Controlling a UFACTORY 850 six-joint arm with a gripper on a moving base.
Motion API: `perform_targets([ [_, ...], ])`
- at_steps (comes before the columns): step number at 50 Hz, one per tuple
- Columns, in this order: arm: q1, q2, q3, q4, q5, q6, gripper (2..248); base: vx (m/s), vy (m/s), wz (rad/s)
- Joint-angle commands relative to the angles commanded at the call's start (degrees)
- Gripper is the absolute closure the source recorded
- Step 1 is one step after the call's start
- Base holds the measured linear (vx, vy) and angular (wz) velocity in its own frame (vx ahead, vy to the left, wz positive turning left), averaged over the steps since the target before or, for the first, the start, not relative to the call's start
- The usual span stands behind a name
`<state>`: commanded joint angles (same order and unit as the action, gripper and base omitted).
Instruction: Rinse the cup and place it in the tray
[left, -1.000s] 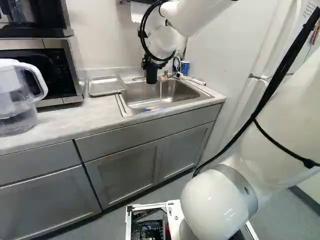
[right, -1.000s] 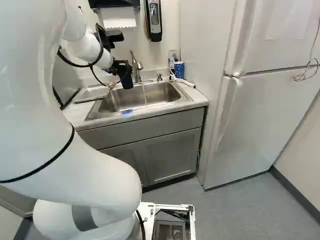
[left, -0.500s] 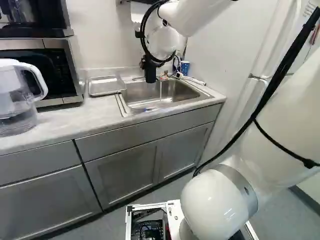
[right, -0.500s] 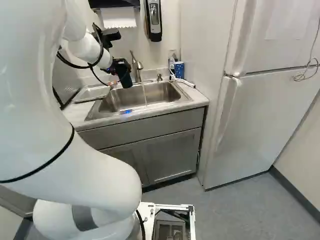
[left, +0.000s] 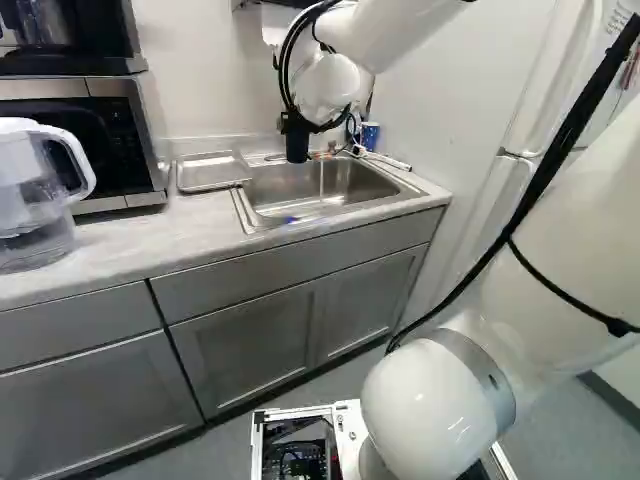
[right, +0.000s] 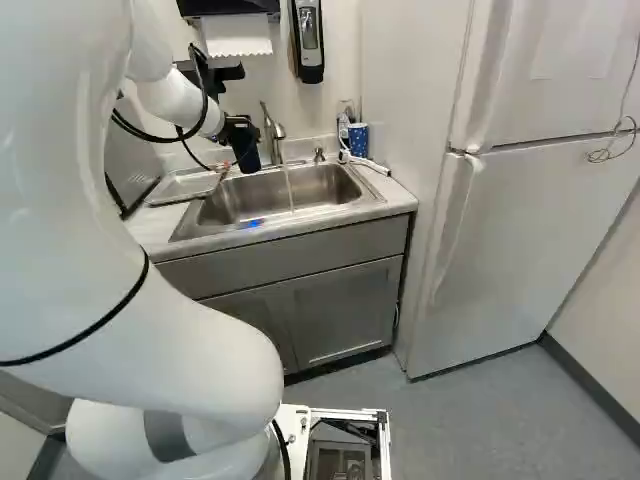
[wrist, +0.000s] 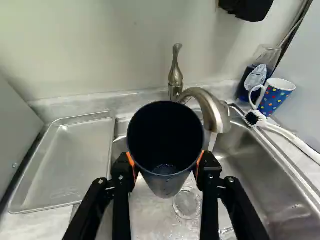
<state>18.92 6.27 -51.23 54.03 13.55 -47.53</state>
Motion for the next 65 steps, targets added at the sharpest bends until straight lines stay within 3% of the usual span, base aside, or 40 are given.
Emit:
perform_targets([
  [39, 0.0, 0.0, 0.0, -16.31, -0.08, 23.5, 126, 0.0, 0.0, 0.0],
  [50, 0.0, 0.0, 0.0, -19.57, -0.08, 30.14, 126, 0.0, 0.0, 0.0],
  [65, 0.0, 0.0, 0.0, -21.43, 1.26, 39.18, 126, 0.0, 0.0, 0.0],
])
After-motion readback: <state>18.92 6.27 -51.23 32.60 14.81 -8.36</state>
